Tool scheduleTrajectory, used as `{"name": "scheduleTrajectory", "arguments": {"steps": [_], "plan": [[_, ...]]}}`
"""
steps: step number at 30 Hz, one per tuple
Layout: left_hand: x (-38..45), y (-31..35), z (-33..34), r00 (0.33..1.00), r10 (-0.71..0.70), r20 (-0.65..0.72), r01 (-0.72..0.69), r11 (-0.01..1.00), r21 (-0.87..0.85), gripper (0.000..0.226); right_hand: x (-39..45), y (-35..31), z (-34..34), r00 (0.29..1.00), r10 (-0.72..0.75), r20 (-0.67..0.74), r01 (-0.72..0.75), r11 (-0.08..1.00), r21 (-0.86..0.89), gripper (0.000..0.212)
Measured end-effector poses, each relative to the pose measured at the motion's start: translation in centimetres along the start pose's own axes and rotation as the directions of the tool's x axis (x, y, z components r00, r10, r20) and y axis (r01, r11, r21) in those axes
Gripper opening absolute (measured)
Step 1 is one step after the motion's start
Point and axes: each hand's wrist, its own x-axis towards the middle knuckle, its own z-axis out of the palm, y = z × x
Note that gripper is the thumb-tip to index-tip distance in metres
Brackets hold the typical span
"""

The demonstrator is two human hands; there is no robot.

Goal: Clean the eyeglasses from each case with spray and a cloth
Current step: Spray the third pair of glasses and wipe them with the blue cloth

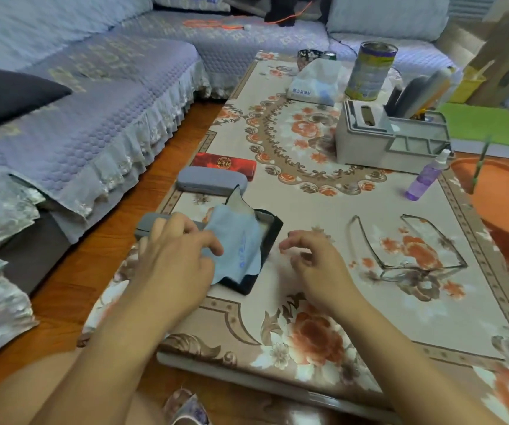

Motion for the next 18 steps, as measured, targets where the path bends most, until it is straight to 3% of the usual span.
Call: {"name": "scheduleTrajectory", "arguments": {"steps": [3,5,7,9,11,13,16,18], "plan": [[0.1,2.5,1.1,0.982,0.060,-0.179,-0.081,0.991,-0.111,0.034,-1.6,0.6,-2.4,0.994,-0.081,-0.069,0.069,0.984,-0.165,0.027],[0.2,4.6,2.4,0.984,0.145,-0.101,-0.163,0.965,-0.205,0.031,-2.6,1.5,-4.8,0.964,-0.124,-0.237,0.033,0.934,-0.356,0.018],[0.1,6.4,4.0,0.977,0.214,0.011,-0.203,0.940,-0.274,0.029,-2.8,3.5,-7.2,0.912,-0.154,-0.380,-0.095,0.822,-0.561,0.016],[0.0,8.2,5.5,0.963,0.256,0.085,-0.216,0.920,-0.327,0.029,-2.3,5.5,-9.0,0.915,-0.085,-0.395,-0.223,0.709,-0.669,0.030],[-0.1,9.8,6.8,0.952,0.274,0.136,-0.214,0.914,-0.344,0.028,-1.7,6.8,-9.4,0.952,0.023,-0.306,-0.243,0.664,-0.707,0.042],[0.1,10.8,8.1,0.946,0.282,0.158,-0.221,0.921,-0.321,0.029,-1.2,7.3,-9.0,0.964,0.037,-0.264,-0.225,0.646,-0.730,0.032],[0.1,11.7,9.3,0.963,0.241,0.125,-0.178,0.908,-0.380,0.029,-1.1,6.7,-9.4,0.913,-0.067,-0.402,-0.218,0.753,-0.621,0.018],[0.0,12.1,9.7,0.980,0.153,0.127,-0.059,0.834,-0.548,0.027,-1.7,5.0,-10.7,0.844,-0.086,-0.530,-0.197,0.869,-0.455,0.018]]}}
